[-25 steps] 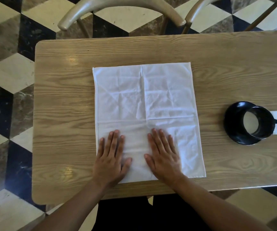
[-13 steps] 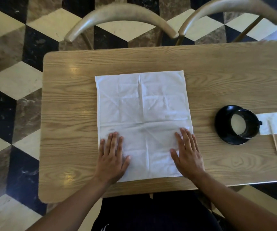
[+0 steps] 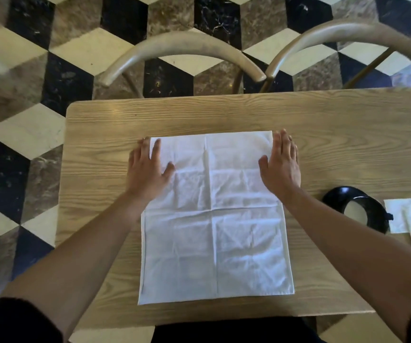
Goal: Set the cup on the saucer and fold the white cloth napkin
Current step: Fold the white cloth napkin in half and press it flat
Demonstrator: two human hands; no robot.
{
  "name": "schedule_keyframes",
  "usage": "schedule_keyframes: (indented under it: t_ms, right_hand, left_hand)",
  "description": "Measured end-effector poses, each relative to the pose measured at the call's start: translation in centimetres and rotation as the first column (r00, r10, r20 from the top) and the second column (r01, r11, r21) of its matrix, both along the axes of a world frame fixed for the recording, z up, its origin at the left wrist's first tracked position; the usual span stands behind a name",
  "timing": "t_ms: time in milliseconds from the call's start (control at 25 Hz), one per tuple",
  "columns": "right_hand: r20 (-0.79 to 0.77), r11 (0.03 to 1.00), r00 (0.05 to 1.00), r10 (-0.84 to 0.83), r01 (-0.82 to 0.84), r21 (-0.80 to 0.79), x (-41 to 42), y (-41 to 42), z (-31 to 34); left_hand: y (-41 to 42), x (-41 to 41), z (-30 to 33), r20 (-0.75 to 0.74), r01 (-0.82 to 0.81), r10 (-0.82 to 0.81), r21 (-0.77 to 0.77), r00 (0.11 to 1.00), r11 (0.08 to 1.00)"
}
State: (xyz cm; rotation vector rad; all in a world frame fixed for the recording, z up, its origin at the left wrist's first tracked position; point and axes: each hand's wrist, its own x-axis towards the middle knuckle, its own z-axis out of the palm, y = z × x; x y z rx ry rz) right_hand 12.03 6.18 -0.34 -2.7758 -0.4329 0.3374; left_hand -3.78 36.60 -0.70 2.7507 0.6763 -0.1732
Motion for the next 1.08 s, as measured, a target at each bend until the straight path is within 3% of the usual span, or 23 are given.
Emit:
schedule_keyframes:
  t_ms: [400, 640, 760, 920, 1000, 1080]
  right_hand:
    - [0.064, 0.972, 0.977, 0.201, -0.192, -0.133, 6.7, 1.8, 0.1]
    - [0.013, 0.982, 0.988, 0.154, -0.151, -0.116, 7.6, 1.6, 0.5]
    - [0.003, 0.995, 0.997, 0.08, -0.08, -0.061, 7.5, 1.3, 1.6]
    - [-0.123, 0.984, 0.985, -0.118, 0.133, 0.12, 7.2, 1.2, 4.8]
    - [-0.184, 0.949, 0.962, -0.202, 0.239, 0.208, 7.2, 1.2, 6.6]
    - [-0.262, 0.88, 0.93, -0.26, 0.339, 0.332, 7.1, 1.2, 8.2]
  left_hand:
    - [4.6, 4.2, 0.2, -0.067, 0.07, -0.061, 0.141, 0.996, 0.988]
    - [4.9, 5.1, 1.4, -0.088, -0.169, 0.168, -0.011, 0.982, 0.986]
    - [5.2, 4.8, 2.7, -0.061, -0.248, 0.244, -0.063, 0.968, 0.967]
    - [5.9, 4.7, 5.8, -0.081, -0.384, 0.375, -0.221, 0.923, 0.897]
    - [6.2, 4.9, 7.6, -0.082, -0.446, 0.444, -0.309, 0.892, 0.84]
    - [6.3, 5.2, 9.2, -0.079, -0.499, 0.532, -0.484, 0.843, 0.719]
